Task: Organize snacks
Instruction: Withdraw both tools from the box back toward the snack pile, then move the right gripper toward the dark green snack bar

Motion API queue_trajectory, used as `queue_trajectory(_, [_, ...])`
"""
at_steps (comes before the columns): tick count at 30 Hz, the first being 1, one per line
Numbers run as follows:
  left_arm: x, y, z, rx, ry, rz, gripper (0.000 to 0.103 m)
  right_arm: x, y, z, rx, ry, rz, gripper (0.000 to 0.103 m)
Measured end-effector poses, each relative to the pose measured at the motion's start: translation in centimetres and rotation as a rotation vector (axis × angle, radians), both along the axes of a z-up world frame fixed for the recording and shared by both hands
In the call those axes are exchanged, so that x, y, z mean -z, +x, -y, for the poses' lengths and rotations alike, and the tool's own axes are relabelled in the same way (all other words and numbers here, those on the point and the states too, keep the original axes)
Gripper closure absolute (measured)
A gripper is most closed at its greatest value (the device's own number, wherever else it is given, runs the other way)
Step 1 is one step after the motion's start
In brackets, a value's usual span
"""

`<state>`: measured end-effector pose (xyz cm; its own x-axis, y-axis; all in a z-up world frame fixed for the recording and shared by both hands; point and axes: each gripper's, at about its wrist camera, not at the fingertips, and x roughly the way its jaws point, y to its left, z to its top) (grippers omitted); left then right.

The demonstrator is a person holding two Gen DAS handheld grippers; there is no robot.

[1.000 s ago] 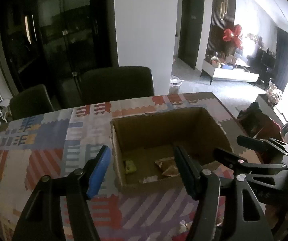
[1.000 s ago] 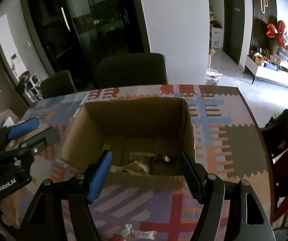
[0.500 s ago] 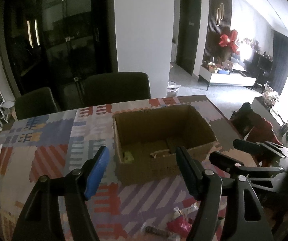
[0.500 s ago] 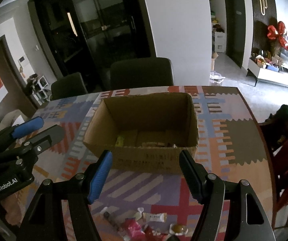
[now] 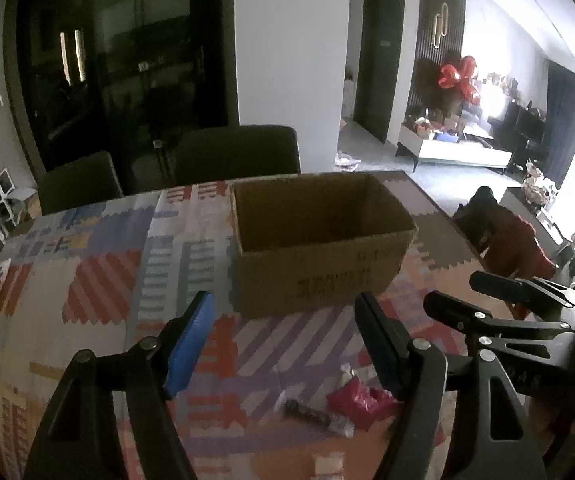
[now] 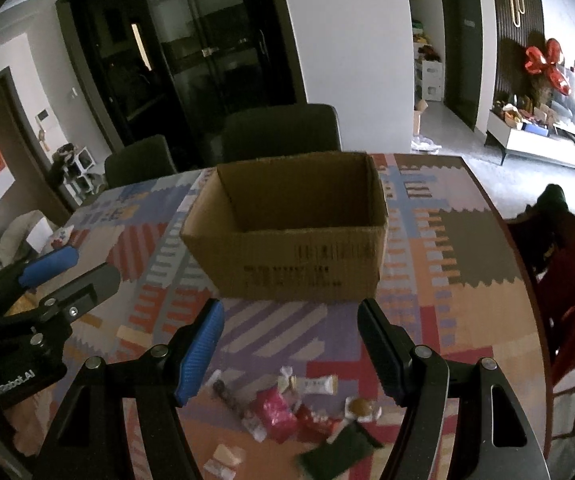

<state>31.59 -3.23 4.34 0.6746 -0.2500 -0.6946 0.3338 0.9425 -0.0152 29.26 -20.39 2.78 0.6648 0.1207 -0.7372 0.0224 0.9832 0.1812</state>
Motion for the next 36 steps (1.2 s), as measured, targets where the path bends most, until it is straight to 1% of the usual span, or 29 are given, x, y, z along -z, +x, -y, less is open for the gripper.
queue_trajectory(12, [2.9, -3.4, -0.5, -0.013, 0.058, 0.005, 0.029, 3.4, -3.3, 0.2, 0.044, 0.012, -0.076, 0.033])
queue_trajectory(17, [4.5, -4.3, -0.5, -0.003, 0.053, -0.039, 0.029, 5.0, -4.4, 0.2, 0.056, -0.006, -0.104, 0.033])
queue_trajectory(26, [8.0, -6.1, -0.7, 0.006, 0.075, -0.122, 0.029, 8.5, -6.0, -0.3, 0.034, -0.003, -0.205, 0.033])
queue_trajectory(30, [9.4, -6.9, -0.9, 0.001, 0.078, -0.143, 0.029, 10.0, -6.7, 0.0, 0.068, 0.006, -0.244, 0.033])
queue_trajectory(34, [11.1, -7.8, -0.9, 0.012, 0.103, -0.154, 0.029, 11.4, -7.7, 0.2, 0.121, 0.040, -0.274, 0.033])
queue_trajectory(36, [12.1, -8.2, -1.0, 0.020, 0.106, -0.173, 0.029, 12.3, -8.1, 0.3, 0.146, 0.057, -0.295, 0.033])
